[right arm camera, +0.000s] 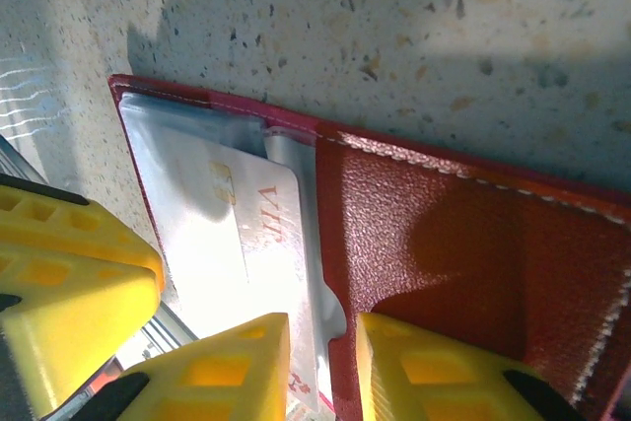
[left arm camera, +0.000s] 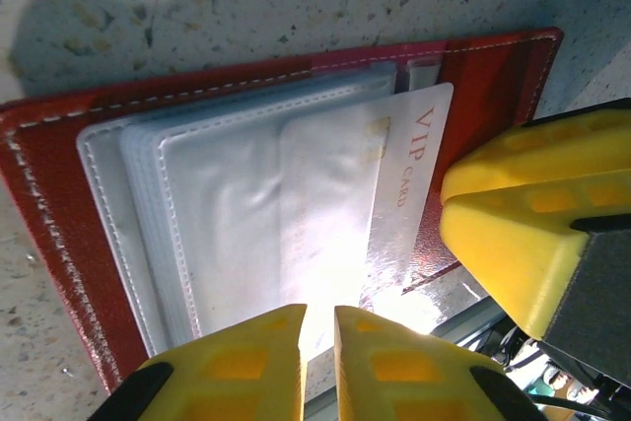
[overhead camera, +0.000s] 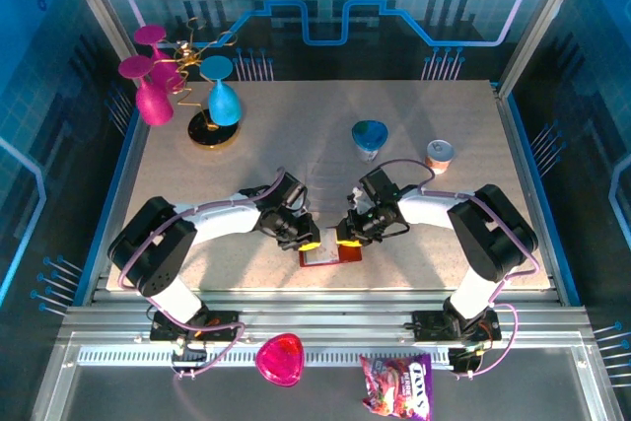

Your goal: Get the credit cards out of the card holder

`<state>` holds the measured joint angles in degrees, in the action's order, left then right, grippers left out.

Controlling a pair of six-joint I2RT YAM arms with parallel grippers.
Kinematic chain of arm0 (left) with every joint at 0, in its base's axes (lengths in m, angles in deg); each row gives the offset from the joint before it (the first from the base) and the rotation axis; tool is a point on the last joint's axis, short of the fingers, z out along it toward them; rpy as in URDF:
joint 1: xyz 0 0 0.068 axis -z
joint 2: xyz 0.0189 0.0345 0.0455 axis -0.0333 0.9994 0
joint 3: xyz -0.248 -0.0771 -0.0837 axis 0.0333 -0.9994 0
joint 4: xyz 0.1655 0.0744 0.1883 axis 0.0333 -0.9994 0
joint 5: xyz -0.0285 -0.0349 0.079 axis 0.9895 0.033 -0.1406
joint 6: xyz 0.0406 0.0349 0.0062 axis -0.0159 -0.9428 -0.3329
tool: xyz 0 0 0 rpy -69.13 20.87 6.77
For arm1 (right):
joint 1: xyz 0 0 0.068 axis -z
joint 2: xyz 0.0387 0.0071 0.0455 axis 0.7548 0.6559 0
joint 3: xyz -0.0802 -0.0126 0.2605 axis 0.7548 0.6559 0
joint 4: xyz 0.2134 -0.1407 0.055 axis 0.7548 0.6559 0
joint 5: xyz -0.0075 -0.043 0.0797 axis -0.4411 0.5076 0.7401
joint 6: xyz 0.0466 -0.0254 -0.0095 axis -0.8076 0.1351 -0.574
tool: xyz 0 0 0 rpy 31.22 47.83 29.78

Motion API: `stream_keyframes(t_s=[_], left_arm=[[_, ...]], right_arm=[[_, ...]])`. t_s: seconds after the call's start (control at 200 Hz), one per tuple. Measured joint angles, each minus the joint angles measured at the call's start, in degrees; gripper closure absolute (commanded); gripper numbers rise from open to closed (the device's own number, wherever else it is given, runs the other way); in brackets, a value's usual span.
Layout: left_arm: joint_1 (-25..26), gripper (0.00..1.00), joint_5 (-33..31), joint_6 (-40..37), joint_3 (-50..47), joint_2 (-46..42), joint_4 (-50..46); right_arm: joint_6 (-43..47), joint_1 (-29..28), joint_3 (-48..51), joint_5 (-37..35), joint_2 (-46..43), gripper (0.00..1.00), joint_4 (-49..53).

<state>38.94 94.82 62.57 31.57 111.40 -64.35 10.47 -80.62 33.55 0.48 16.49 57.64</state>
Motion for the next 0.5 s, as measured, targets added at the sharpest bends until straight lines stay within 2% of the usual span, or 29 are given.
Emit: stream_keyframes(t_s=[0.5], left_arm=[[-0.02,0.88,-0.11,-0.02,-1.07,1.84,1.05]], right_arm=[[-0.02,-0.72,-0.74,0.02,0.0,0.74,0.33]])
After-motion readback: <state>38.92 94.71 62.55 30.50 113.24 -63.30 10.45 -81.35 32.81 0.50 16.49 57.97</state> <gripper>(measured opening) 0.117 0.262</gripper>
